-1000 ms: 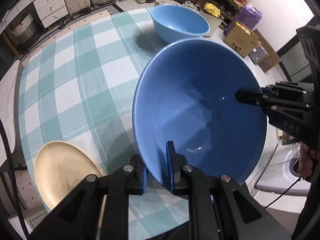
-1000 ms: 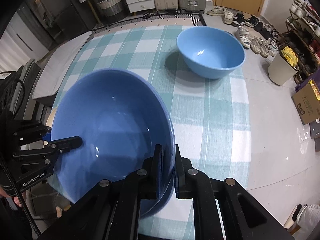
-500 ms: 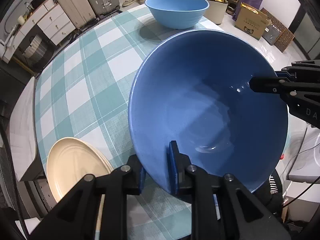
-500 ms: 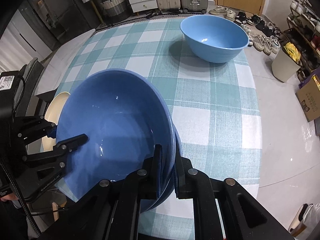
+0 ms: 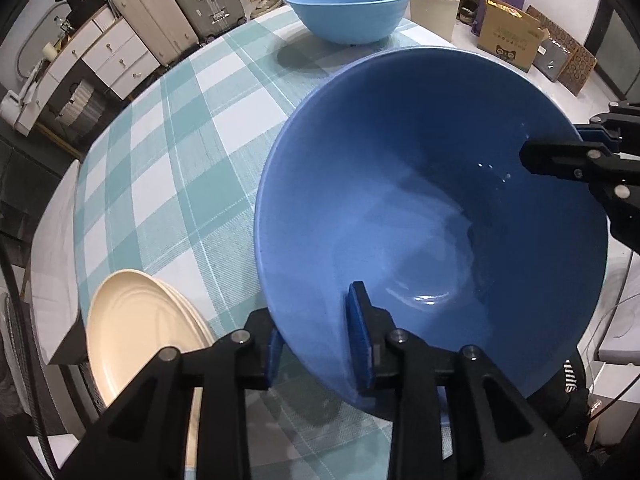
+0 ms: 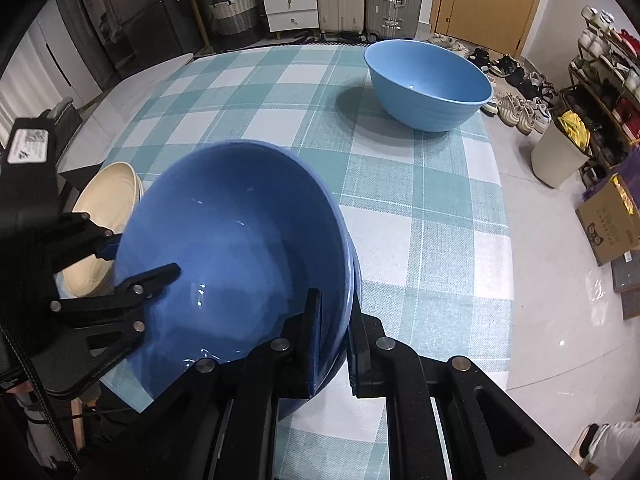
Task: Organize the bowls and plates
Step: 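Lower the darker bowl into the set-down blue bowl and open both tools, then move both tools toward the remaining light blue bowl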
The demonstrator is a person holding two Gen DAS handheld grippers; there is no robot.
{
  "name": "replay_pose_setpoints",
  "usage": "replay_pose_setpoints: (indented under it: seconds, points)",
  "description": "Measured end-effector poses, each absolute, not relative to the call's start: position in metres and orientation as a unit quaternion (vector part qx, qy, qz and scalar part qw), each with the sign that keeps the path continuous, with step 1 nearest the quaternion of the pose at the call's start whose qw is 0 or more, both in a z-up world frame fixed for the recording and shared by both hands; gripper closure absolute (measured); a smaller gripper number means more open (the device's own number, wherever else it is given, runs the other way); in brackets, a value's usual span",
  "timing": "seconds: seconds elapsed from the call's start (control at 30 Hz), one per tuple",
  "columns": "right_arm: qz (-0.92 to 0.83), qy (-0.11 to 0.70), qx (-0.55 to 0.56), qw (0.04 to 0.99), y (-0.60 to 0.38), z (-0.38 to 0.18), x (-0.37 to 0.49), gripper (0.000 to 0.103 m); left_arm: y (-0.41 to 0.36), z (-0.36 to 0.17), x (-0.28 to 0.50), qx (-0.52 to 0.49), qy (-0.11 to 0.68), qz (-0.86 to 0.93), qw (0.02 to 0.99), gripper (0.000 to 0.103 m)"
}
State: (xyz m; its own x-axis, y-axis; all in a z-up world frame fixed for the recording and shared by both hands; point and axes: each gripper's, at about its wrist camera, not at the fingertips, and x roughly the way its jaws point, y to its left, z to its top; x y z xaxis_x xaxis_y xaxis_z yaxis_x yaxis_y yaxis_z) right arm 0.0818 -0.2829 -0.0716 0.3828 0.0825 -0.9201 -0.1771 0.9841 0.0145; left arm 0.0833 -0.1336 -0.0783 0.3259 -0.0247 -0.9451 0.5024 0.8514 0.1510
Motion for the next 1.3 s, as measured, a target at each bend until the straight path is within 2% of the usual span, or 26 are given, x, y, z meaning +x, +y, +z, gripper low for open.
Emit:
replay_pose_setpoints:
  seconds: [0.17,0.57,0.63,0.67,0.77,0.87,0.93,1.0,1.1,1.17,1.3]
  points:
    - [0.071,0.540,-0.058,0.837,-0.279,-0.070,0.074,0.090,-0.135,-0.083,0.083,0.213,0.557,-0.168,0.785,0.071]
    - [0.067,0.509,0.002,0.858,-0.299,-0.059,0.065,0.090,-0.127,-0.074,0.087,0.161,0.542,-0.168,0.808,0.069]
    - [0.062,0.497,0.003,0.865,-0.299,-0.054,0.063,0.090,-0.125,-0.069,0.086,0.145,0.536,-0.169,0.814,0.061]
    - [0.061,0.492,0.006,0.868,-0.300,-0.052,0.061,0.089,-0.124,-0.064,0.084,0.133,0.528,-0.175,0.820,0.053]
    - [0.062,0.479,0.028,0.875,-0.301,-0.047,0.058,0.087,-0.121,-0.053,0.080,0.115,0.505,-0.175,0.837,0.053]
    - [0.061,0.462,0.054,0.883,-0.302,-0.043,0.054,0.079,-0.113,-0.043,0.077,0.090,0.484,-0.166,0.855,0.053]
    - [0.060,0.440,0.076,0.893,-0.305,-0.039,0.049,0.070,-0.108,-0.038,0.074,0.071,0.472,-0.159,0.864,0.052]
    - [0.056,0.413,0.092,0.904,-0.307,-0.035,0.042,0.047,-0.101,-0.032,0.069,0.047,0.451,-0.159,0.877,0.052]
    - [0.053,0.368,0.110,0.922,-0.310,-0.028,0.029,0.028,-0.092,-0.030,0.064,0.021,0.427,-0.146,0.892,0.050]
    - [0.053,0.348,0.114,0.929,-0.310,-0.025,0.021,0.020,-0.089,-0.031,0.062,0.009,0.424,-0.134,0.896,0.049]
    - [0.081,0.317,0.134,0.936,-0.311,-0.027,0.007,0.018,-0.086,-0.030,0.055,0.009,0.400,-0.110,0.910,0.046]
